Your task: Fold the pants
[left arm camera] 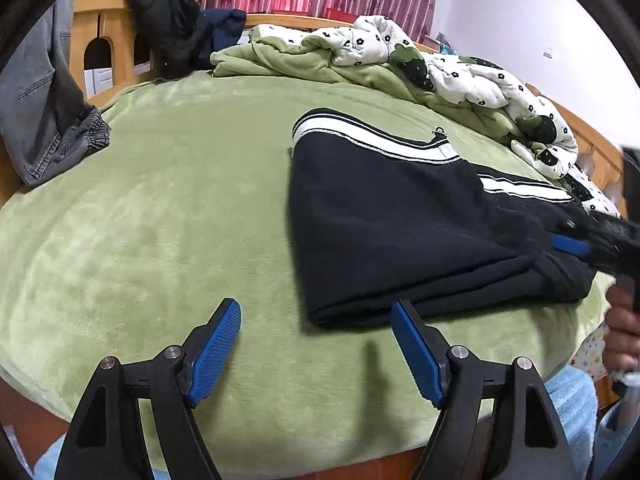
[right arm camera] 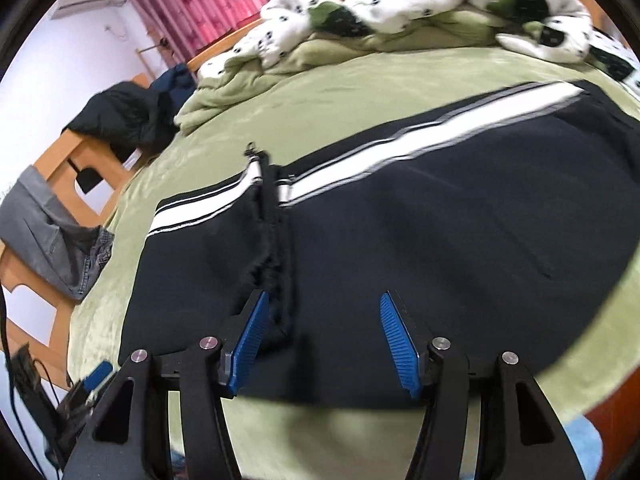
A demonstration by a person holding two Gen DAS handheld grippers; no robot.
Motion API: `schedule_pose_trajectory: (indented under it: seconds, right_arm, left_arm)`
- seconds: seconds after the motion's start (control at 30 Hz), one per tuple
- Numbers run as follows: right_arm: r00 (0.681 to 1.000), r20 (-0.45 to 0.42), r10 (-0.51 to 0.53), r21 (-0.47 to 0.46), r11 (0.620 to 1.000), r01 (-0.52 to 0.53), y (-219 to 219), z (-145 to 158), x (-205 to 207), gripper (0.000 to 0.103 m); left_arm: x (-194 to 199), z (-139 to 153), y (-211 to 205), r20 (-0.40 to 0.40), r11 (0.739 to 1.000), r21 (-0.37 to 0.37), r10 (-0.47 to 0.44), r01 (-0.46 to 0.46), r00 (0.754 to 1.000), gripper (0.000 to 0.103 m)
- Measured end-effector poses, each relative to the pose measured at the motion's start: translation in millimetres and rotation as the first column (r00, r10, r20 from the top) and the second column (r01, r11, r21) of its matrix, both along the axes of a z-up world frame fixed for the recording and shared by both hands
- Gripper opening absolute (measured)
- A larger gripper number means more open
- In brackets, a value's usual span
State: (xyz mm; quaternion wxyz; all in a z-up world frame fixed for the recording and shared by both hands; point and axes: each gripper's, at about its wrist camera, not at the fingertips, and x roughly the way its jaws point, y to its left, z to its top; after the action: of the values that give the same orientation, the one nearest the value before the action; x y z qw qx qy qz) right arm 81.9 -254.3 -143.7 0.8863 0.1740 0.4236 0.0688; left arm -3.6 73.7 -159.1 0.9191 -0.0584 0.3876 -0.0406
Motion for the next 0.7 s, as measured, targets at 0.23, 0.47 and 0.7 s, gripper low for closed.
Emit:
schedule_pose_trajectory:
  seconds: [0.23, 0.47, 0.7]
  right_arm:
    - [0.997, -0.06, 0.04, 0.068, 0.997, -0.036, 33, -19, 38, 0.057]
    - [0.996, -0.091, 0.011, 0.076, 0.997, -0.004, 47, -41, 66, 0.028]
    - [0.996, 0.079, -0.04, 0.147, 0.989, 0.029, 1, 4, 36, 0.015]
  left_arm:
    - [17, -15, -5, 0.008, 0.997, 0.078, -0.012, 0.012, 1.0, 0.076]
    - [33, -25, -7, 0.04, 0.998, 0.035, 0.06, -0.062, 0.997, 0.076]
    - [29, -16, 2, 0.065, 0.996, -0.036, 0.078, -0.076, 0.995, 0.075]
